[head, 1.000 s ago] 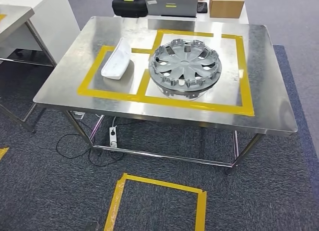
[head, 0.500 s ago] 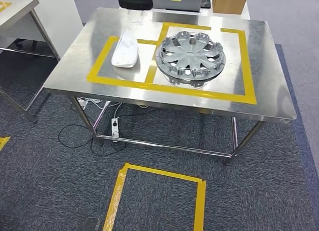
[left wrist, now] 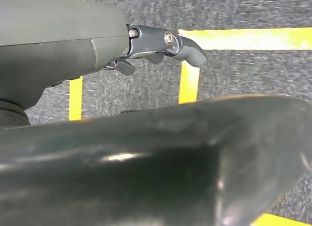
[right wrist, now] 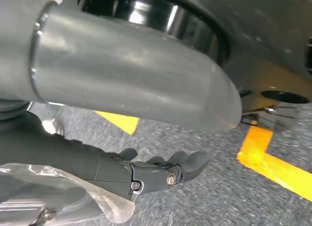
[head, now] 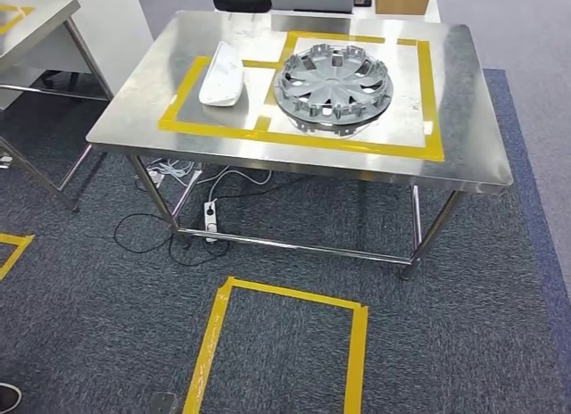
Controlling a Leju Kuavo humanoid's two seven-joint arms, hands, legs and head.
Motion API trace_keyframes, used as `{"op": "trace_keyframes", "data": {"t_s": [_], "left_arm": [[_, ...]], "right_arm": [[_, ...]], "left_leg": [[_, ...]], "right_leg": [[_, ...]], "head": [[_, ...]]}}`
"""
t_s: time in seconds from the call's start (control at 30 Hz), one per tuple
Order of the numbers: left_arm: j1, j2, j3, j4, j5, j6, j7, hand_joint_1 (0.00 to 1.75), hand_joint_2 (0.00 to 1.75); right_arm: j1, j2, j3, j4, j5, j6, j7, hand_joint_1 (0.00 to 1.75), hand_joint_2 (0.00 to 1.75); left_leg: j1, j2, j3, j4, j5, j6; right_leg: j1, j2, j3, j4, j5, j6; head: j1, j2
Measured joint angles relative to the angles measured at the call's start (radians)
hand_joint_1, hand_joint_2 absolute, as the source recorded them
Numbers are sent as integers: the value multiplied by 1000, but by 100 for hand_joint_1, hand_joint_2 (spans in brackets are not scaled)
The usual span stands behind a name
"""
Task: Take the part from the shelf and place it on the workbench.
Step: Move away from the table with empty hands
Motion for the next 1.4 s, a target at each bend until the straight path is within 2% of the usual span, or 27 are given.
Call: {"op": "trace_keyframes", "data": {"t_s": [0.07, 0.1, 0.17, 0.2, 0.27, 0.33, 0.37, 0.4, 0.43, 0.47, 0.53, 0.6, 0.67, 0.73, 0.8, 0.87, 0.9, 0.93, 1.0, 1.07, 1.1, 1.17, 1.2, 1.27, 1.33, 1.37, 1.4], "left_arm": [[-4, 1, 0, 0, 0, 0, 0, 0, 0], [-6, 1, 0, 0, -1, 0, 0, 0, 0], [-7, 1, 0, 0, -1, 0, 0, 0, 0], [-5, 1, 0, 0, -2, -1, 0, 0, 0], [-3, 1, 0, 0, -4, -3, 2, 0, 0], [-3, 1, 0, 0, -9, -5, 6, 0, 0], [-2, 1, 0, 0, -12, -5, 8, 0, 0], [-2, 1, 0, 0, -15, -6, 9, 0, 0], [-2, 1, 0, 0, -17, -6, 11, 0, 0], [-2, 0, 0, 0, -19, -7, 11, 0, 0], [-5, -1, 0, 0, -24, -10, 12, 0, 0], [-10, -3, -2, 0, -30, -13, 14, 0, 0], [-12, -3, -7, 0, -34, -15, 18, 0, 0], [-11, -2, -13, 1, -39, -16, 21, 0, 0], [-15, -2, -18, 1, -47, -17, 27, 0, 0], [-18, -2, -22, 1, -55, -20, 34, 0, 0], [-18, -2, -23, 1, -59, -21, 37, 0, 0], [-18, -1, -25, 1, -63, -22, 41, 0, 0], [-19, 0, -29, 1, -70, -23, 45, 0, 0], [-24, 0, -38, 1, -76, -24, 49, 0, 0], [-27, 0, -42, 1, -78, -24, 50, 0, 0], [-28, 1, -45, 1, -83, -25, 54, 0, 0], [-27, 1, -46, 1, -85, -26, 55, 0, 0], [-27, 1, -48, 1, -87, -27, 58, 0, 0], [-31, 1, -51, 1, -88, -27, 60, 0, 0], [-33, 0, -51, 1, -88, -27, 60, 0, 0], [-32, 0, -51, 1, -88, -28, 60, 0, 0]], "right_arm": [[2, 0, 4, 1, 9, 7, 1, 0, 0], [1, 0, 6, 2, 11, 9, 2, 0, 0], [-1, 0, 10, 3, 14, 12, 2, 0, 0], [-2, -1, 11, 3, 18, 13, 3, 0, 0], [-3, -3, 16, 3, 27, 16, 6, 0, 0], [-1, -7, 23, 3, 40, 21, 10, 0, 0], [0, -10, 26, 4, 46, 25, 11, 0, 0], [1, -12, 29, 4, 52, 29, 11, 0, 0], [1, -14, 32, 4, 56, 34, 12, 0, 0], [0, -15, 35, 4, 59, 41, 14, 0, 0], [1, -20, 42, 6, 61, 60, 22, 0, 0], [1, -23, 44, 8, 61, 80, 31, 0, 0], [1, -25, 45, 9, 62, 91, 36, 0, 0], [1, -26, 45, 10, 65, 106, 43, 0, 0], [1, -27, 47, 12, 67, 130, 57, 0, 0], [1, -29, 49, 14, 67, 157, 76, 0, 0], [0, -30, 49, 14, 67, 169, 84, 0, 0], [-1, -32, 49, 14, 67, 181, 92, 0, 0], [-4, -32, 51, 14, 68, 202, 104, 0, 0], [-6, -33, 51, 14, 70, 218, 114, 0, 0], [-6, -33, 52, 14, 71, 223, 119, 0, 0], [-8, -35, 52, 14, 74, 231, 125, 0, 0], [-10, -36, 52, 14, 75, 234, 127, 0, 0], [-12, -39, 53, 15, 75, 239, 128, 0, 0], [-13, -40, 53, 15, 72, 244, 127, 0, 0], [-14, -41, 53, 15, 71, 246, 126, 0, 0], [-16, -41, 53, 15, 71, 248, 126, 0, 0]], "left_leg": [[-6, 24, 77, -127, 6, 10], [-9, 30, 93, -163, -3, 17], [-9, 19, 92, -187, -9, 31], [-7, 12, 89, -193, -7, 38], [-4, -2, 79, -199, 5, 50], [-9, -16, 65, -197, 15, 57], [-12, -23, 58, -196, 19, 59], [-14, -32, 53, -193, 23, 60], [-16, -41, 48, -190, 25, 59], [-18, -51, 45, -186, 27, 59], [-20, -71, 37, -176, 28, 57], [-19, -90, 25, -168, 32, 49], [-17, -108, 12, -165, 39, 36], [-17, -90, -2, -141, 22, 24], [-13, -52, -46, -45, -36, 10], [-4, -39, -100, 81, -91, -2], [0, -37, -112, 111, -96, -6], [4, -34, -105, 103, -81, -9], [8, -13, -43, -11, -15, -9], [1, 29, 15, -128, 24, 0], [-3, 42, 24, -154, 27, 7], [-7, 33, 20, -163, 25, 24], [-6, 23, 18, -166, 29, 31], [-4, 5, 16, -173, 37, 47], [-3, -15, 10, -174, 44, 57], [-5, -25, 8, -174, 45, 60], [-6, -36, 7, -174, 47, 61]], "right_leg": [[3, -15, -9, 6, 8, 8], [5, -24, -13, 8, 12, 14], [6, -39, -21, 11, 17, 26], [6, -34, -29, 19, 10, 32], [5, -4, -62, 86, -40, 40], [4, 20, -116, 218, -112, 43], [5, 24, -137, 273, -133, 42], [6, 26, -142, 295, -133, 40], [7, 29, -127, 278, -116, 37], [7, 36, -93, 223, -84, 32], [6, 80, -14, 83, -37, 20], [5, 111, 23, 17, -30, 13], [4, 97, 26, 11, -25, 9], [-1, 72, 26, 4, -18, 3], [-3, 43, 25, 0, -14, -2], [-3, 13, 22, 1, -15, -3], [-3, -1, 21, 1, -15, -3], [-3, -13, 21, 1, -15, -3], [-3, -36, 24, 1, -17, 0], [3, -55, 26, 4, -21, 9], [5, -65, 26, 6, -22, 14], [8, -85, 26, 6, -23, 24], [6, -83, 25, 9, -27, 29], [1, -41, 3, 55, -63, 38], [-1, 11, -55, 179, -130, 41], [0, 21, -85, 245, -156, 41], [0, 26, -103, 288, -165, 41]], "head": [[0, 0], [0, 0], [0, 0], [0, 0], [2, 0], [3, 0], [3, 0], [3, 0], [2, 0], [2, 0], [2, 0], [2, 0], [2, 0], [-3, 0], [-11, 0], [-13, 0], [-13, 0], [-13, 0], [-13, 0], [-13, 0], [-13, 0], [-11, 0], [-10, 0], [-5, 0], [1, 0], [1, 0], [1, 0]]}}
